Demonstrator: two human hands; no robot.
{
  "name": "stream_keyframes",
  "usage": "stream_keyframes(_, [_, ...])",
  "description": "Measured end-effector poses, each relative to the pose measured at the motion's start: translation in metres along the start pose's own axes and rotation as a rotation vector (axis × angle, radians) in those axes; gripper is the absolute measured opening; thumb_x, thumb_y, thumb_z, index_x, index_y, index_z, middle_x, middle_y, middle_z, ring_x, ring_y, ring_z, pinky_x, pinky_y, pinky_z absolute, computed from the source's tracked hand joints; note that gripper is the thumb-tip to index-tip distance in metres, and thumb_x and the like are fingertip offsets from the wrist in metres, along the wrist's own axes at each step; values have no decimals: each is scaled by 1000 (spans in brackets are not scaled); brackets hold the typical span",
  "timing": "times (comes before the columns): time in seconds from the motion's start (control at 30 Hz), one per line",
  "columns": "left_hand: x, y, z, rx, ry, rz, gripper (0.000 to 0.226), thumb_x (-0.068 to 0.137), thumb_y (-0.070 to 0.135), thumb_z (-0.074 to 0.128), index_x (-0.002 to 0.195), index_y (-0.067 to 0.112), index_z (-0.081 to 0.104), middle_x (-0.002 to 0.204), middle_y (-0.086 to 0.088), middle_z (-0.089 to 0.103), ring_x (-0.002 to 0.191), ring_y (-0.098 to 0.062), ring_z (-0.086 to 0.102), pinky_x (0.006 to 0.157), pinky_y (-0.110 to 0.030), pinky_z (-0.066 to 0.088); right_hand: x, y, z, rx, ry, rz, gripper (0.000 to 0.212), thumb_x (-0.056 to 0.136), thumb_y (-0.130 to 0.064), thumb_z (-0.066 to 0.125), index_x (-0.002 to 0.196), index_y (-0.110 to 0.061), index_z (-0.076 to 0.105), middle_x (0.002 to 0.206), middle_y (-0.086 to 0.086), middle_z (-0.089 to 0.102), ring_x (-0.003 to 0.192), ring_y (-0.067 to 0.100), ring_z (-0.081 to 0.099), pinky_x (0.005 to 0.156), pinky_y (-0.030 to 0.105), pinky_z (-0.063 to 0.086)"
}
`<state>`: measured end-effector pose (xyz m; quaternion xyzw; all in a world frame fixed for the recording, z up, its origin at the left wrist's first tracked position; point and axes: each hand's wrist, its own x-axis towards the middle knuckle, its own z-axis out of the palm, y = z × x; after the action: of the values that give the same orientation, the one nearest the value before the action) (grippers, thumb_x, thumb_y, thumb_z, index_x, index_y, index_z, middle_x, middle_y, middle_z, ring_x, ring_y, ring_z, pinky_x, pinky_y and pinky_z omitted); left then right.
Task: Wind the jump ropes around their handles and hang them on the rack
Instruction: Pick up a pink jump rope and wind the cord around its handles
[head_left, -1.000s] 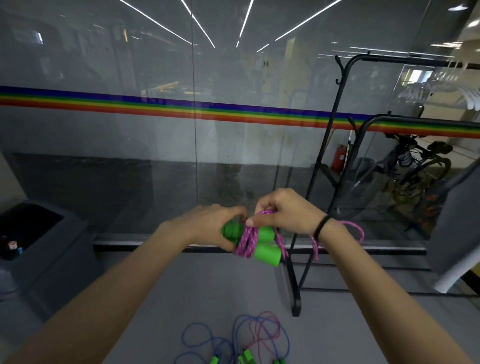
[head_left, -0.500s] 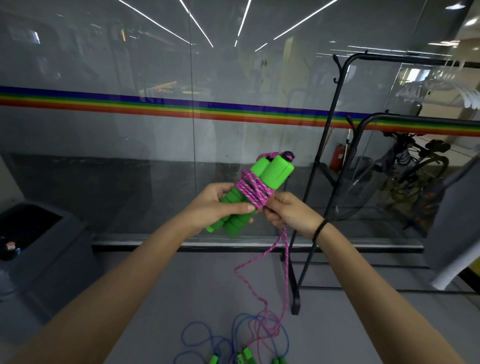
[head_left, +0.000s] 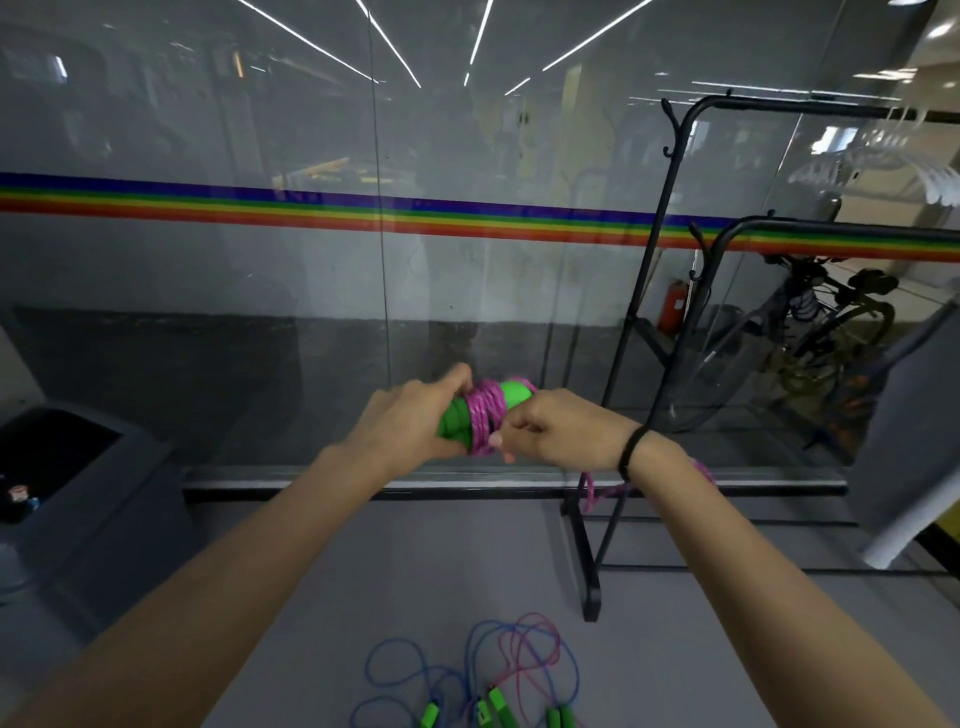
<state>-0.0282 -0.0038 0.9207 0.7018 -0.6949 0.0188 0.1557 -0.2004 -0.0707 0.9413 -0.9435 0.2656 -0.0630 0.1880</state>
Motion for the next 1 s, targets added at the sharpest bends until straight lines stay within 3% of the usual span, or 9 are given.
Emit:
stream_keyframes(0.1, [-1, 4, -1, 113, -175, 178, 55, 71, 42, 69, 118, 30, 42, 101, -2, 65, 96, -27, 60, 67, -30, 36, 1, -4, -4, -34, -28, -25, 28, 85, -38, 60, 59, -26, 57, 44, -14, 51, 46, 0, 47, 49, 13, 34])
stream_keyframes(0.2, [-5, 3, -3, 2, -313, 272, 47, 66, 33, 74, 105, 36, 49, 81, 9, 60, 76, -13, 55, 61, -26, 35, 2, 1, -7, 69, 11, -82, 18, 75, -36, 71, 66, -21, 66, 52, -14, 57, 50, -5, 49, 54, 8, 35])
stream_keyframes(0.27, [-6, 0, -1, -210, -339, 308, 42, 62, 25, 77, 91, 37, 49, 71, 7, 58, 63, -6, 51, 56, -25, 37, 4, 8, -7, 250, 35, -103, 17, 72, -31, 75, 71, -15, 68, 59, -4, 60, 53, -1, 48, 58, 13, 36])
stream_keyframes(0.37, [-8, -2, -2, -674, -372, 278, 46, 62, 3, 79, 97, 21, 55, 75, -15, 65, 59, -9, 52, 53, -23, 42, 5, 20, -5, 583, 74, -66, 23, 73, -33, 72, 72, -11, 67, 64, 10, 58, 58, 18, 46, 58, 26, 35])
stream_keyframes(0.5, [-6, 0, -1, -979, -312, 230, 46, 62, -12, 77, 92, 16, 57, 77, -1, 71, 65, -11, 64, 59, -22, 53, -3, 29, 3, 896, 164, 101, 25, 89, -8, 52, 65, -13, 49, 41, -10, 53, 37, -1, 48, 46, 12, 38])
stream_keyframes(0.57, [-3, 0, 2, -1130, -203, 177, 48, 60, -13, 75, 98, 12, 60, 80, 2, 73, 70, -13, 67, 67, -24, 56, -5, 29, 11, 884, 267, 189, 38, 93, 4, 39, 62, -18, 41, 36, -11, 44, 31, 0, 44, 43, 9, 34])
stream_keyframes(0.7, [4, 1, 2, -1365, -55, -24, 51, 59, 2, 72, 108, -2, 58, 84, -6, 74, 69, -22, 71, 68, -31, 58, 1, 26, 22, 933, 172, 58, 30, 98, -13, 34, 70, -11, 46, 45, -13, 29, 39, 1, 23, 40, 12, 23])
stream_keyframes(0.9, [10, 0, 9, -1319, 128, -316, 49, 63, 7, 80, 105, 5, 55, 100, -23, 69, 84, -34, 69, 79, -44, 57, -2, 24, 18, 535, 175, 100, 23, 95, -20, 46, 74, -19, 56, 53, -6, 41, 46, 4, 39, 49, 15, 35])
stream_keyframes(1.0, [12, -2, 10, -1228, 204, -392, 56, 63, 10, 83, 109, 11, 51, 95, -20, 70, 79, -30, 68, 72, -38, 58, -5, 20, 14, 346, 166, 144, 26, 93, -22, 49, 67, -27, 54, 55, -11, 46, 47, 0, 43, 53, 16, 35])
